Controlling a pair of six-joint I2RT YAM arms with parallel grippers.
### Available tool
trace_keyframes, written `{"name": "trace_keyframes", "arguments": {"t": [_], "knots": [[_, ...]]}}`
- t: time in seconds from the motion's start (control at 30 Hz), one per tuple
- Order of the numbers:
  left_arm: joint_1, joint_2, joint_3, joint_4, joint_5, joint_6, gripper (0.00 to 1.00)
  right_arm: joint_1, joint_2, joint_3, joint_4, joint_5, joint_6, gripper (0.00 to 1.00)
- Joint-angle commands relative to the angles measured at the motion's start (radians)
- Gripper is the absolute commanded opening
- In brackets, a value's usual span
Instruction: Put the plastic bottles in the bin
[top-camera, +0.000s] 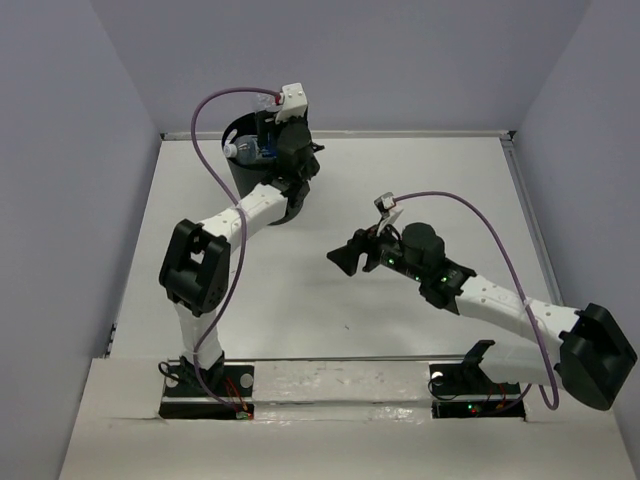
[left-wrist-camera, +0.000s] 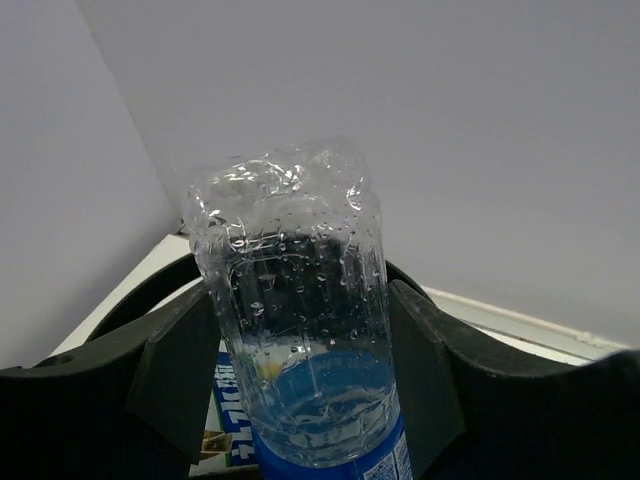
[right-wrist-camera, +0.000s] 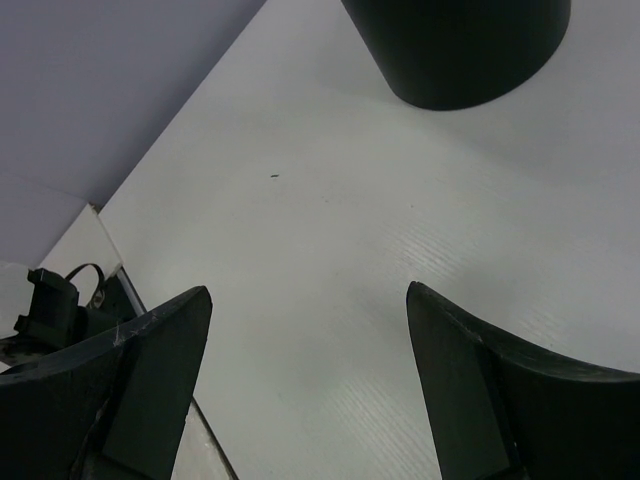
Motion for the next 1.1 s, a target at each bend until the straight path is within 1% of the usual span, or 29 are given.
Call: {"name": "trace_keyframes", "arguments": {"t": [0.0,0.03,0.07,0.1,0.17,0.2,0.37,0.43,0.47,0.53,0.57,0.6,0.63,0.67,0.77,0.93,0.97,1.0,1.03,1.07], "knots": [[-0.014,-0.005,-0.075,0.258,-0.102,0.079,0.62,0.008,-0.030,-0.019,0.092,-0.016,-0.010,0.84],[-0.017,-0.006,-0.082,0.270,-0.104,0.082,0.69,0.008,-0.033,-0.021,0.096,-0.018,-0.008,0.84],[-0.020,0.000,-0.085,0.276,-0.107,0.084,0.73,0.008,-0.035,-0.022,0.099,-0.015,-0.010,0.84],[-0.020,0.003,-0.079,0.276,-0.124,0.086,0.82,0.008,-0.035,-0.022,0.099,-0.016,-0.010,0.84],[-0.020,0.008,-0.068,0.276,-0.141,0.092,0.92,0.008,-0.042,-0.025,0.099,-0.015,-0.010,0.84],[-0.022,0.006,-0.062,0.276,-0.142,0.093,0.99,0.008,-0.045,-0.029,0.099,-0.012,-0.008,0.84],[-0.041,-0.053,-0.056,0.264,-0.144,0.098,0.99,0.008,-0.053,-0.027,0.089,0.007,-0.014,0.84],[-0.060,-0.080,-0.010,0.226,-0.138,0.102,0.99,0.008,-0.050,-0.021,0.085,0.007,-0.016,0.84],[-0.066,-0.087,0.016,0.151,-0.138,0.101,0.99,0.008,-0.048,-0.018,0.082,0.007,-0.017,0.84],[-0.084,-0.101,0.096,0.073,-0.130,0.076,0.99,0.008,-0.047,-0.013,0.066,0.013,-0.023,0.85],[-0.091,-0.118,0.118,-0.002,-0.127,0.067,0.99,0.008,-0.048,-0.009,0.063,0.023,-0.025,0.86],[-0.095,-0.132,0.136,-0.042,-0.113,0.047,0.99,0.008,-0.052,-0.006,0.057,0.030,-0.030,0.87],[-0.098,-0.165,0.156,-0.082,-0.100,-0.004,0.99,0.008,-0.058,-0.003,0.045,0.033,-0.033,0.88],[-0.100,-0.182,0.161,-0.145,-0.084,-0.029,0.99,0.008,-0.062,0.005,0.037,0.040,-0.036,0.93],[-0.100,-0.254,0.162,-0.257,-0.046,-0.120,0.99,0.008,-0.079,0.017,0.010,0.059,-0.042,1.00],[-0.100,-0.366,0.167,-0.443,-0.001,-0.246,0.99,0.008,-0.114,0.045,-0.038,0.091,-0.065,1.00],[-0.100,-0.415,0.162,-0.515,0.018,-0.313,0.99,0.008,-0.124,0.051,-0.047,0.105,-0.069,1.00],[-0.098,-0.470,0.144,-0.547,0.063,-0.347,0.99,0.008,-0.145,0.063,-0.065,0.114,-0.077,1.00],[-0.098,-0.471,0.135,-0.587,0.092,-0.391,0.99,0.008,-0.159,0.070,-0.076,0.125,-0.082,1.00],[-0.100,-0.536,0.119,-0.656,0.176,-0.478,0.99,0.008,-0.191,0.079,-0.104,0.151,-0.089,1.00]]}}
